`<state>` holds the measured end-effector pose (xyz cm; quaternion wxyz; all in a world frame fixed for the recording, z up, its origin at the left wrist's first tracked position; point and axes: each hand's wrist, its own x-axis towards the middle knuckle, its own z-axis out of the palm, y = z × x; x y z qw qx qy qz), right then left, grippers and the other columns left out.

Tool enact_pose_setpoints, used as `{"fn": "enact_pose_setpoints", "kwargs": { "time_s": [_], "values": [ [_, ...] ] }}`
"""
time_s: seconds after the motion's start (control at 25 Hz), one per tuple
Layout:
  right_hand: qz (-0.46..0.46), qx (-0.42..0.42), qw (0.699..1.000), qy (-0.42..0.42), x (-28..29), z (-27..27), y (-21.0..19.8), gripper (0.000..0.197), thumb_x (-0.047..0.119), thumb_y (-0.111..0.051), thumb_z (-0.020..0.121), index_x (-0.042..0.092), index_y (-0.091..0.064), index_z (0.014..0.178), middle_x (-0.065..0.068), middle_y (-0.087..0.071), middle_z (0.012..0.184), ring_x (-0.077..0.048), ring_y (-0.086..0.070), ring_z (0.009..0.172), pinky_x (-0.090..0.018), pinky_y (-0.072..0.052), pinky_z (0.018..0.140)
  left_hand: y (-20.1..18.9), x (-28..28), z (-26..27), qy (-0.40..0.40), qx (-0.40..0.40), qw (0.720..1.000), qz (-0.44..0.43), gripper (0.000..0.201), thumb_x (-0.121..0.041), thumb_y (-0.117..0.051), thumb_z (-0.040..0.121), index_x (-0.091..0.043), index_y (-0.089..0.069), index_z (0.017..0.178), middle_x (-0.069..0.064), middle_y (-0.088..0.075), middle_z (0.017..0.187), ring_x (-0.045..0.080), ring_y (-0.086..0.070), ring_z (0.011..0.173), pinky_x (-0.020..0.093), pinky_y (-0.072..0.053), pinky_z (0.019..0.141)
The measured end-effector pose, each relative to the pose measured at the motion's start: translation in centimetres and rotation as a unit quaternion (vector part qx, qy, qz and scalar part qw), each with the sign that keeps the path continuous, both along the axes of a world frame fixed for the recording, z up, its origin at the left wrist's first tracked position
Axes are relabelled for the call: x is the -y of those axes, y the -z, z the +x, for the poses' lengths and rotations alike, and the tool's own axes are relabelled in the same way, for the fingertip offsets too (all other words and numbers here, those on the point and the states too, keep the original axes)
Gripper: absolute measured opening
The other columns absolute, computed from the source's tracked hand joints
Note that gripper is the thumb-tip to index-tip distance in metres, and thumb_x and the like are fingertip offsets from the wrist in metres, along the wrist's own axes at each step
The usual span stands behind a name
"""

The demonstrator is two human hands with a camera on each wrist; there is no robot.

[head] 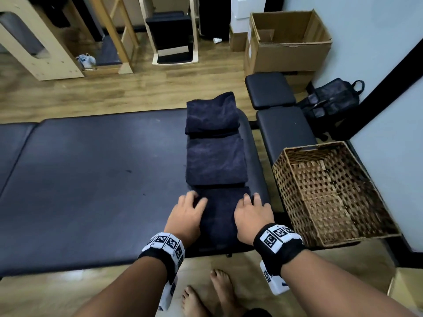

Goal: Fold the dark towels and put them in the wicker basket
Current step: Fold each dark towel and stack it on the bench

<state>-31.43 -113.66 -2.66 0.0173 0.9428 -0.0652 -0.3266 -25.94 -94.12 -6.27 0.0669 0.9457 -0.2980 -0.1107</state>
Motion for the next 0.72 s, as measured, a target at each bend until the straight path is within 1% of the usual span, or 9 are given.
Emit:
{"fn": "enact_pose_setpoints", "kwargs": {
  "time_s": [0.08,0.12,0.2,0.28,0.32,0.4,0.52,0.64,0.72],
  "values": [
    [0.027,0.047,0.997,-0.057,0.4,0.2,0.2,0.079,0.024,-0.062,0.084,0.004,-0.026,0.151,-0.021,-0.02,0.159,-0.039,-0.01,0.151,-0.054,-0.033,0.109,-0.2,0.2,-0.2,0.03,-0.021,0.999,0.037,0.061,-0.016,-0.053,0.07,-0.016,-0.05,0.131,0.008,-0.042,0.142,0.037,-0.048,0.119,0.045,-0.051,0.084],
    [0.05,0.064,0.993,-0.081,0.6,0.3,0.3,0.077,0.022,-0.064,0.083,0.007,-0.029,0.149,-0.02,-0.024,0.155,-0.037,-0.015,0.15,-0.053,-0.035,0.108,-0.3,0.3,-0.1,0.012,-0.061,0.997,0.052,0.067,-0.019,-0.051,0.075,-0.016,-0.042,0.141,0.006,-0.033,0.153,0.034,-0.04,0.132,0.046,-0.047,0.093],
    [0.071,0.053,0.993,-0.083,0.8,0.6,0.5,0.085,0.022,-0.067,0.081,0.011,-0.022,0.152,-0.018,-0.022,0.153,-0.035,-0.023,0.146,-0.054,-0.036,0.106,-0.5,0.2,0.5,-0.042,-0.162,0.983,0.078,0.08,-0.024,-0.05,0.083,-0.014,-0.016,0.155,0.002,-0.007,0.165,0.027,-0.021,0.146,0.047,-0.039,0.108],
    [0.05,0.024,0.997,-0.053,0.4,1.0,0.8,0.099,0.025,-0.068,0.08,0.013,-0.007,0.157,-0.024,-0.012,0.158,-0.038,-0.02,0.147,-0.056,-0.033,0.108,-0.7,-0.2,1.1,-0.055,-0.209,0.97,0.109,0.086,-0.025,-0.05,0.084,-0.015,-0.004,0.156,-0.001,0.004,0.165,0.024,-0.015,0.148,0.046,-0.035,0.113],
    [0.037,0.015,0.998,-0.047,-0.1,1.2,1.0,0.103,0.028,-0.068,0.08,0.015,-0.002,0.158,-0.028,-0.009,0.16,-0.041,-0.017,0.148,-0.056,-0.031,0.109,-0.8,-0.4,1.2,-0.056,-0.217,0.968,0.114,0.084,-0.025,-0.05,0.085,-0.015,-0.006,0.156,-0.001,0.001,0.165,0.024,-0.018,0.148,0.046,-0.035,0.113],
    [0.027,0.006,0.998,-0.053,-1.4,1.5,1.2,0.103,0.032,-0.065,0.081,0.022,0.004,0.158,-0.031,-0.004,0.16,-0.048,-0.012,0.147,-0.06,-0.026,0.111,-0.9,-1.7,1.1,-0.083,-0.235,0.964,0.094,0.071,-0.027,-0.047,0.082,-0.019,-0.027,0.149,0.003,-0.026,0.159,0.027,-0.037,0.139,0.046,-0.04,0.109],
    [0.047,0.038,0.993,-0.105,-3.3,2.1,1.3,0.089,0.025,-0.06,0.085,0.02,-0.009,0.157,-0.027,-0.008,0.16,-0.048,-0.012,0.148,-0.062,-0.022,0.115,-0.8,-5.6,-0.2,-0.166,-0.26,0.95,0.044,0.039,-0.031,-0.043,0.076,-0.023,-0.056,0.111,0.008,-0.063,0.123,0.031,-0.06,0.112,0.041,-0.051,0.092],
    [0.098,0.081,0.977,-0.169,-6.5,3.1,1.9,0.065,0.013,-0.049,0.085,0.017,-0.034,0.148,-0.02,-0.018,0.159,-0.038,-0.013,0.151,-0.055,-0.023,0.119,-0.9,-11.8,-3.6,-0.27,-0.275,0.923,0.023,0.032,-0.028,-0.05,0.081,-0.022,-0.062,0.109,0.009,-0.068,0.116,0.032,-0.061,0.111,0.035,-0.05,0.09],
    [0.121,0.076,0.967,-0.212,-9.9,3.3,2.6,0.05,0.017,-0.044,0.088,0.017,-0.048,0.138,-0.015,-0.029,0.155,-0.033,-0.017,0.151,-0.053,-0.022,0.119,-0.6,-16.6,-6.8,-0.344,-0.284,0.895,0.007,0.033,-0.026,-0.053,0.085,-0.021,-0.064,0.116,0.006,-0.068,0.119,0.028,-0.061,0.114,0.028,-0.046,0.089]
  ]
}}
